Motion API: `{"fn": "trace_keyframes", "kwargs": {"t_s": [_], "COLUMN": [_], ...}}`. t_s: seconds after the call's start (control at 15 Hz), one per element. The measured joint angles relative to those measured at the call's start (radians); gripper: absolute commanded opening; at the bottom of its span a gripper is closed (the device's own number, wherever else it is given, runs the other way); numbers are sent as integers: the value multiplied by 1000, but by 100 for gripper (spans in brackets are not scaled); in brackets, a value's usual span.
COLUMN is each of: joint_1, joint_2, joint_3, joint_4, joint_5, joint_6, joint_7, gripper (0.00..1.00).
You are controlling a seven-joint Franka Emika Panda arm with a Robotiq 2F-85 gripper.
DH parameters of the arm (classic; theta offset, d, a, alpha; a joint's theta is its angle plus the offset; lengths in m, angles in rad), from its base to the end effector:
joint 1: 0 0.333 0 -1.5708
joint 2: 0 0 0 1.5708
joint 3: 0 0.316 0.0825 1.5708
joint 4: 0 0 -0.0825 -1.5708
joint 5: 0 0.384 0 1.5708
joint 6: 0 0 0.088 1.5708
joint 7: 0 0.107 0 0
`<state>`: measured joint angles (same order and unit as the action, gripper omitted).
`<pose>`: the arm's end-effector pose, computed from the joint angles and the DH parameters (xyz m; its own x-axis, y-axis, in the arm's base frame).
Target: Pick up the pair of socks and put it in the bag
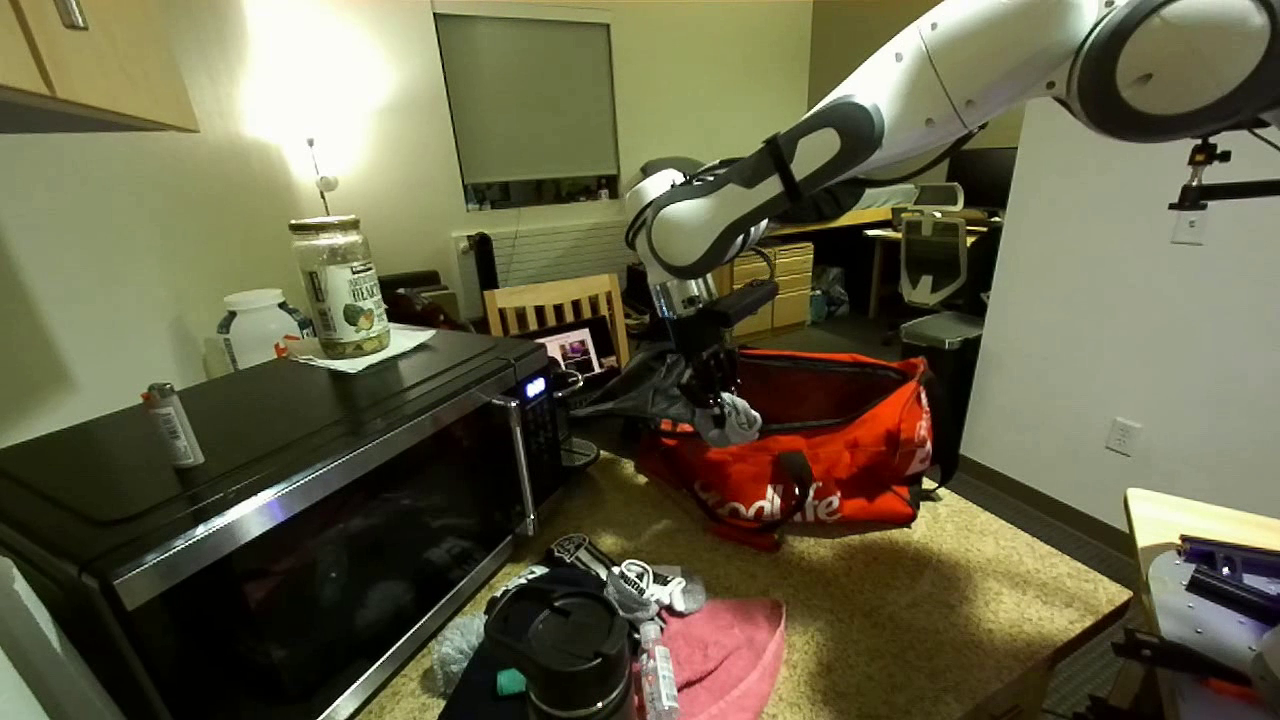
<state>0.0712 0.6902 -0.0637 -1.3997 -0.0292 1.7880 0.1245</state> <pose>0.6914 0.0105 0.2778 0.9521 -0.1086 -0.2860 -0.0824 -0.9913 0.1022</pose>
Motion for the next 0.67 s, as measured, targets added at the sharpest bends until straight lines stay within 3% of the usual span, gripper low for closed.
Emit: {"fn": "trace_keyframes", "kwargs": {"t_s": [0.67], "joint_1": [-58], "joint_2": [15], "joint_3": [-47], "joint_4": [205], "joint_5": [-13], "joint_6": [-163], "joint_7": [5], "gripper": [10]}}
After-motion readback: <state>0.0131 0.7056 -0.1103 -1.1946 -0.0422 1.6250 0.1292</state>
